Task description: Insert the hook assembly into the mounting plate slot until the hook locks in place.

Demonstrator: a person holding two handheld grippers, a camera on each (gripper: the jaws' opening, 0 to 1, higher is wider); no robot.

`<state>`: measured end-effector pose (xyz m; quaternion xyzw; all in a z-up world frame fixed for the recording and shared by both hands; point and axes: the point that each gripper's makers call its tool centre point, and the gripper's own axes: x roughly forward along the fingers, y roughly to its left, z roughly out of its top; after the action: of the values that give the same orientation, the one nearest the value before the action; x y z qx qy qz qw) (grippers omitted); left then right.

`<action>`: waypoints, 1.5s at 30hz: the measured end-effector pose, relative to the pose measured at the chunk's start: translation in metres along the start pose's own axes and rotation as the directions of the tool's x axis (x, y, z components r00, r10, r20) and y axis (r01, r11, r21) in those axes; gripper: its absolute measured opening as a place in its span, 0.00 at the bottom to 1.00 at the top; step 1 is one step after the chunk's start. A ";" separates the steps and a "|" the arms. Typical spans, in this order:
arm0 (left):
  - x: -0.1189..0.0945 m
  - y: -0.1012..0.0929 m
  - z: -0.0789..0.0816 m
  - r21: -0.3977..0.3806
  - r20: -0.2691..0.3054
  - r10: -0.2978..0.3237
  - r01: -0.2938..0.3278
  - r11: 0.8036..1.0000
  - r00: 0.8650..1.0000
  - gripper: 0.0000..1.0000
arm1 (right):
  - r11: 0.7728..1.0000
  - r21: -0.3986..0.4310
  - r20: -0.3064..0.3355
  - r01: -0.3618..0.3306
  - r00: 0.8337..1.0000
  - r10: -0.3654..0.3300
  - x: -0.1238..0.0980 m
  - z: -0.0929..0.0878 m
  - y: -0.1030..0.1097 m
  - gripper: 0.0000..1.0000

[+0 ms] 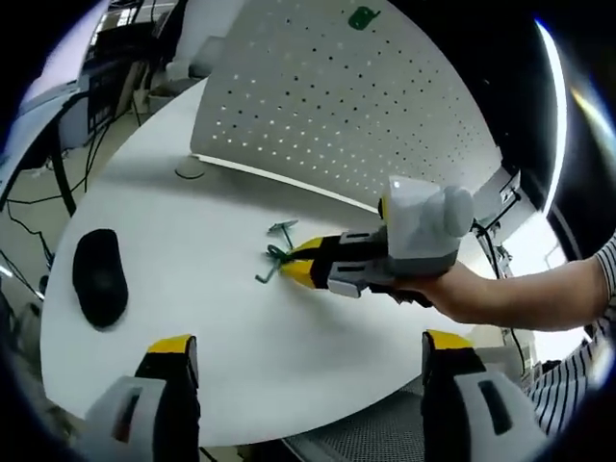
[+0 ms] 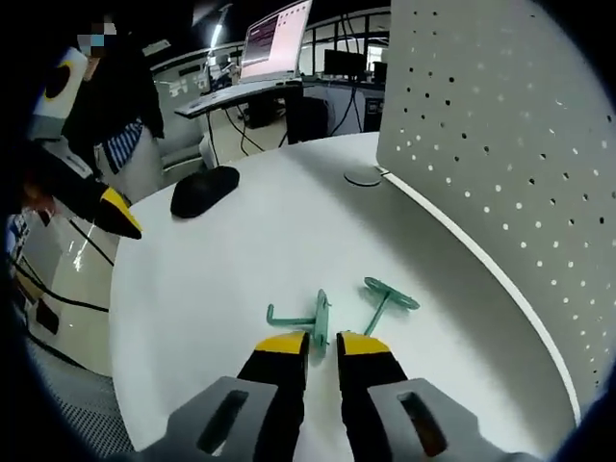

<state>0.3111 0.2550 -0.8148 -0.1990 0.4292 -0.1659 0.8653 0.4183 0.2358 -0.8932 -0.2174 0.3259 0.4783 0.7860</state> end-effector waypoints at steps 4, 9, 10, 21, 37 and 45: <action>0.002 0.000 0.000 -0.005 -0.002 -0.001 0.001 1.000 1.000 0.99 | 1.000 -0.028 -0.002 0.009 1.000 -0.010 0.002 0.001 -0.002 0.02; 0.005 -0.003 0.002 -0.004 -0.003 -0.007 0.007 1.000 1.000 0.98 | 0.998 0.052 -0.016 0.026 1.000 -0.025 0.000 -0.002 -0.007 0.01; 0.005 -0.003 0.003 -0.003 -0.002 -0.008 0.008 1.000 1.000 0.98 | 0.998 0.055 -0.019 0.034 0.999 -0.033 -0.001 -0.002 -0.008 0.01; -0.001 -0.008 0.017 -0.009 0.041 -0.015 0.015 1.000 0.999 0.98 | 0.995 0.080 -0.009 0.054 0.999 -0.053 -0.018 0.004 -0.008 0.00; -0.013 -0.015 0.033 -0.048 0.106 -0.039 0.044 0.998 0.994 0.95 | 0.982 0.170 0.092 0.082 0.991 -0.098 -0.060 0.032 -0.020 0.00; -0.017 -0.026 0.050 -0.070 0.152 -0.076 0.087 0.994 0.985 0.94 | 0.973 0.207 0.147 0.100 0.980 -0.132 -0.088 0.043 -0.022 0.00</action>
<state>0.3389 0.2500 -0.7630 -0.2613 0.3609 -0.1694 0.8791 0.4219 0.2007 -0.7997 -0.1176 0.2945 0.4122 0.8541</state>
